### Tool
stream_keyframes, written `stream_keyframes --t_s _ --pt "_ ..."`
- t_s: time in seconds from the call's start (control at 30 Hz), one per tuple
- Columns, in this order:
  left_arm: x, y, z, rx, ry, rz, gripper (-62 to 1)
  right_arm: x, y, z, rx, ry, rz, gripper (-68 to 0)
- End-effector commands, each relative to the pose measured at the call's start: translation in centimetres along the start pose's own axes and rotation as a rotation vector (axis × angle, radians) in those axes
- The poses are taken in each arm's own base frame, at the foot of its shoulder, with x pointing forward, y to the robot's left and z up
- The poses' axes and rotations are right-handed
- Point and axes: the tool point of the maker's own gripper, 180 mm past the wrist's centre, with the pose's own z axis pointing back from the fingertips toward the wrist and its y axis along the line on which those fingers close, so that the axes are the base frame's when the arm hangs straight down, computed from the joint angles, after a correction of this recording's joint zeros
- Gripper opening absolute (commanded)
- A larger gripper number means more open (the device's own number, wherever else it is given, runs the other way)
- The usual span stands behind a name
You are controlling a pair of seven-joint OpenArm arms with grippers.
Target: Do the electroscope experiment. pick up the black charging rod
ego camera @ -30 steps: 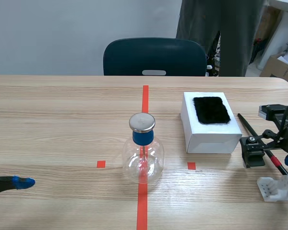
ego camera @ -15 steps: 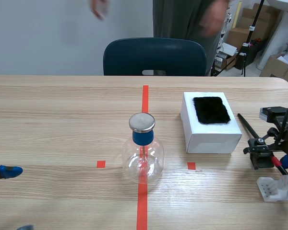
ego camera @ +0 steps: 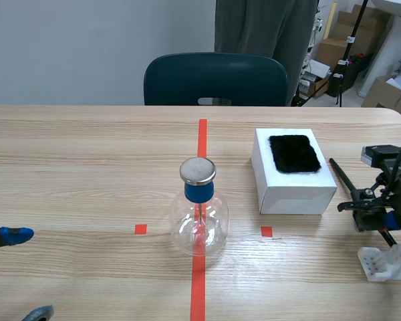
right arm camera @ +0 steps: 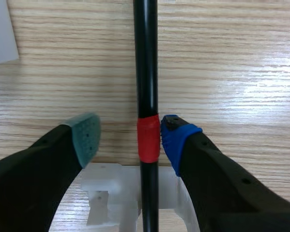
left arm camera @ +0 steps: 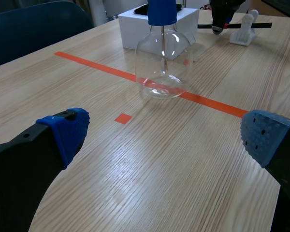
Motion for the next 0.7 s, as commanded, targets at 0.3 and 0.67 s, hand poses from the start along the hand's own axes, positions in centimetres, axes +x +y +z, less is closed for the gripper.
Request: stream_keyframes --t_s 0.3,0.67 --pt "0.0 -1.6 -0.8 -0.056 -0.017 -0.021 1.4 0.7 -0.4 0.4 -0.007 -0.014 -0.004 -52.3" --pt "-0.1 -1.6 -0.7 -0.055 -0.011 -0.026 1.4 0.7 -0.7 0.5 -0.014 -0.012 -0.007 -67.1"
